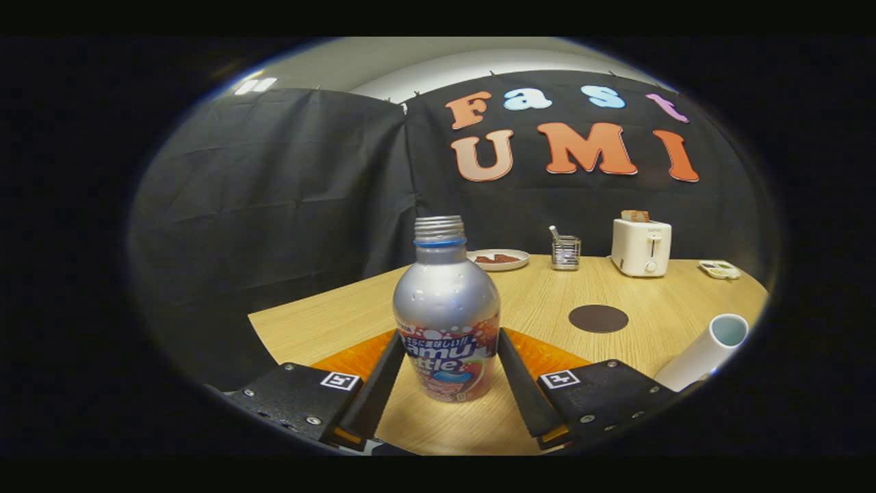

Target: Take the bottle from table, then pour the juice into the cup, finally place the bottle on the coaster

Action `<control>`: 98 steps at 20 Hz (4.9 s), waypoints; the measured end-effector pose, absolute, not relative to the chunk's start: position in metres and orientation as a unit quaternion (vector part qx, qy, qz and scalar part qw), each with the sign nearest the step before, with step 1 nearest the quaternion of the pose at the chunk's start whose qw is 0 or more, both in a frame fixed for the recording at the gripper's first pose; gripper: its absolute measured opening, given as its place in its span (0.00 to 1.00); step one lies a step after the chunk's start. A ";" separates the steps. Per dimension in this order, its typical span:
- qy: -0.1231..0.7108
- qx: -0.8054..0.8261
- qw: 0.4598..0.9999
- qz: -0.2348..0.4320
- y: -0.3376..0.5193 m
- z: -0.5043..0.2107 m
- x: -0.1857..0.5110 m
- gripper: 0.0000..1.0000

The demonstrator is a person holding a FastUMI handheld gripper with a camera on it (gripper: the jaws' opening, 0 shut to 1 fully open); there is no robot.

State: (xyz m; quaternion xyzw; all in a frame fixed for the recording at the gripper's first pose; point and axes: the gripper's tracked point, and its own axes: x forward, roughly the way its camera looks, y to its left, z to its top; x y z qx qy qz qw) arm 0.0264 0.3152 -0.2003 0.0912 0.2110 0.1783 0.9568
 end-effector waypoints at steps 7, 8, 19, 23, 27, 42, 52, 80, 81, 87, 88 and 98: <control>0.229 0.087 0.953 0.178 0.315 -0.210 0.026 0.79; 0.234 0.091 0.951 0.179 0.315 -0.210 0.025 0.78; 0.231 0.172 0.945 0.155 0.286 -0.189 0.024 0.79; 0.232 0.225 0.936 0.141 0.269 -0.184 0.022 0.79; 0.236 0.276 0.923 0.131 0.253 -0.185 0.021 0.78; 0.217 0.446 0.865 0.077 0.206 -0.182 0.018 0.78; 0.219 0.575 0.786 0.059 0.207 -0.175 0.005 0.78; 0.209 0.776 0.593 0.043 0.193 -0.143 -0.004 0.78; 0.207 0.781 0.588 0.041 0.191 -0.143 -0.003 0.78; 0.197 0.800 0.566 0.031 0.191 -0.140 -0.004 0.78; 0.192 0.803 0.564 0.031 0.189 -0.138 -0.002 0.78; 0.180 0.826 0.533 0.033 0.184 -0.135 0.004 0.78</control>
